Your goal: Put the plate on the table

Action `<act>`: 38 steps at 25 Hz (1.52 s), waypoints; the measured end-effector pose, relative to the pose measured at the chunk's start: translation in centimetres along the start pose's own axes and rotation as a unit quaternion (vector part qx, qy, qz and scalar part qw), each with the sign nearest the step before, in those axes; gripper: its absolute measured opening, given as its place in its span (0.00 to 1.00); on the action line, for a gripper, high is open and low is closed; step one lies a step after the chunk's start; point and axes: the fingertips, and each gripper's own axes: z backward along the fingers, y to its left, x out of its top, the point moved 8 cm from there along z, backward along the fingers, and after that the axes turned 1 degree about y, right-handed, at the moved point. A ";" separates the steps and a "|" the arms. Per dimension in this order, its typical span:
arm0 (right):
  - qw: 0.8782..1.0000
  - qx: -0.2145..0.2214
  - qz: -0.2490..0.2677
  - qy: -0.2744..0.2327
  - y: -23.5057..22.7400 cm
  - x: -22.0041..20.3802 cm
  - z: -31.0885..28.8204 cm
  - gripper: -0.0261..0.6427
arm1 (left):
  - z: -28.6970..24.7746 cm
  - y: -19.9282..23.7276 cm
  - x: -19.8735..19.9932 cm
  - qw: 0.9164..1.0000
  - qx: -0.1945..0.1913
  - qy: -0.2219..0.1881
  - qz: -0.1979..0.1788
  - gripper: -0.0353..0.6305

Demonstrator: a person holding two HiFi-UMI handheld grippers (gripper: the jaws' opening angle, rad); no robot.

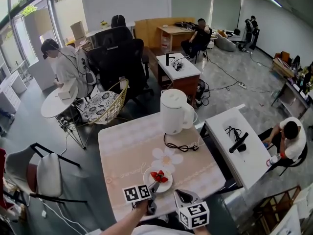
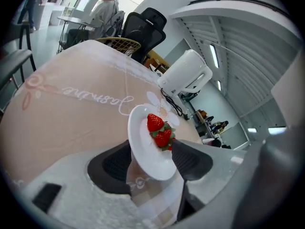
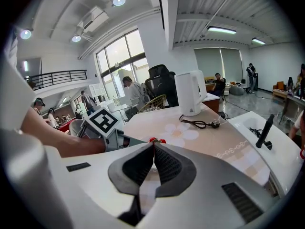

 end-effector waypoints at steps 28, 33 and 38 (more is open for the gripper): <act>0.997 0.071 0.005 -0.033 -0.6 0.9 4.6 0.05 | 8.3 -11.6 -3.6 0.969 -0.006 -0.122 -0.216 0.23; 0.996 0.071 0.014 -0.043 -0.9 1.0 6.9 0.05 | 9.5 -14.8 -5.4 0.954 -0.014 -0.141 -0.263 0.16; 0.996 0.071 0.023 -0.052 -1.5 0.6 9.2 0.04 | 10.2 -17.8 -7.0 0.940 -0.024 -0.157 -0.303 0.10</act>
